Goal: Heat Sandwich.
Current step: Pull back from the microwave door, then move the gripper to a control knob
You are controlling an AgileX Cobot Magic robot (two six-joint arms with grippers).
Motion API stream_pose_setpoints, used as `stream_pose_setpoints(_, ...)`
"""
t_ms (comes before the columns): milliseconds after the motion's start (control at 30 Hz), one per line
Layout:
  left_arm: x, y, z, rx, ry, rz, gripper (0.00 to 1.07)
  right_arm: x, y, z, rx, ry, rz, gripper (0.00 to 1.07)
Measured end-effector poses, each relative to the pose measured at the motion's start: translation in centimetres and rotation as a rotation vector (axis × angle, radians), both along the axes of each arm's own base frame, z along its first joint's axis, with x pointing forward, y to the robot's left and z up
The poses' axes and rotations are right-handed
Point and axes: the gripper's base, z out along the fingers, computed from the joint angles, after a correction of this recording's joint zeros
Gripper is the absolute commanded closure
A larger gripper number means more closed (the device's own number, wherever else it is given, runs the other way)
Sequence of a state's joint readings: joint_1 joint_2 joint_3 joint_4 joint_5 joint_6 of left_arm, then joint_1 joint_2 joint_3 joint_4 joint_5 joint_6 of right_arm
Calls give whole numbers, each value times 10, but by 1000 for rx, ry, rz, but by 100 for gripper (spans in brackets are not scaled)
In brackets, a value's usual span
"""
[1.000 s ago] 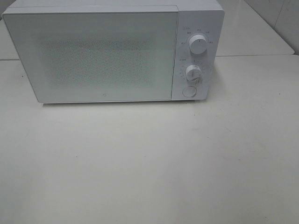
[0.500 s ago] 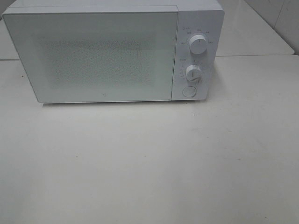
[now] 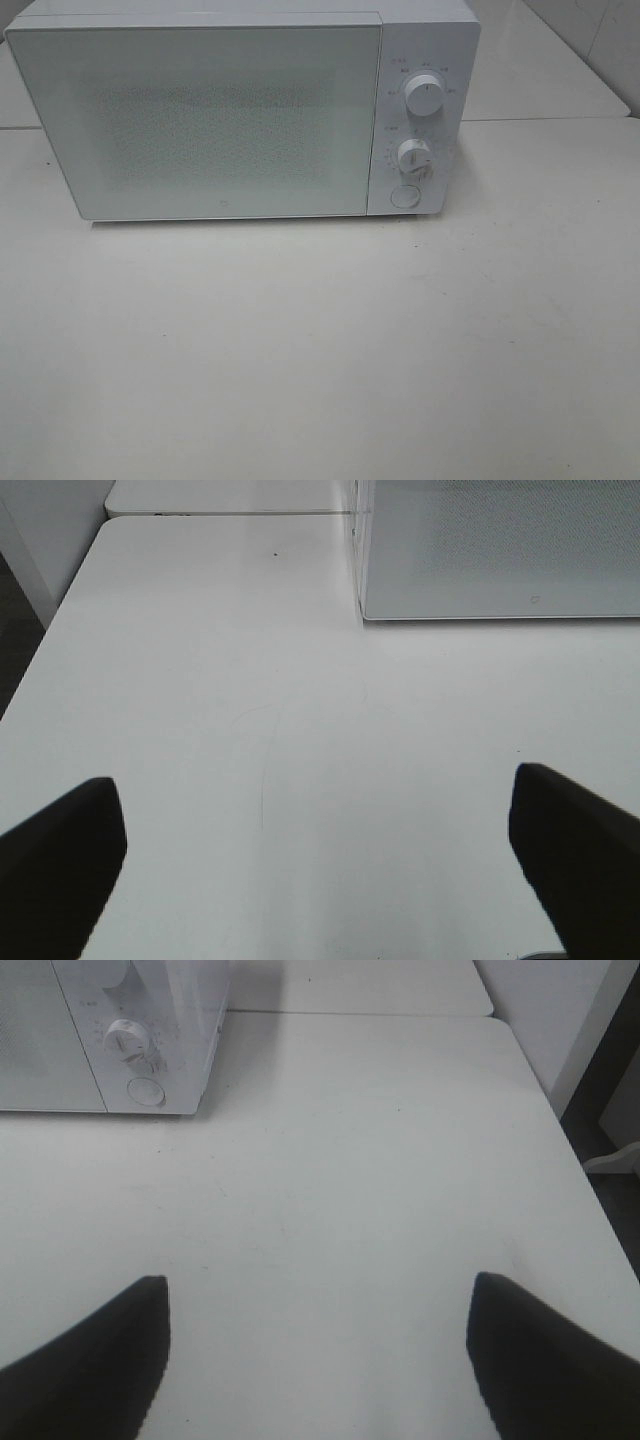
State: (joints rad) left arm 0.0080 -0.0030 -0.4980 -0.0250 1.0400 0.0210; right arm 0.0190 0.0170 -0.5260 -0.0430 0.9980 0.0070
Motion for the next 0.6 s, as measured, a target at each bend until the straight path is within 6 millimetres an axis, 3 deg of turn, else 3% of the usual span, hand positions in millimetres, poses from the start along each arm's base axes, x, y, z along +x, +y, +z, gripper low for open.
stream_pose_setpoints(300, 0, 0, 0, 0, 0, 0, 6, 32, 2, 10, 5, 32, 9, 30)
stream_pose_setpoints(600, 0, 0, 0, 0, 0, 0, 6, 68, 5, 4, 35, 53, 23, 31)
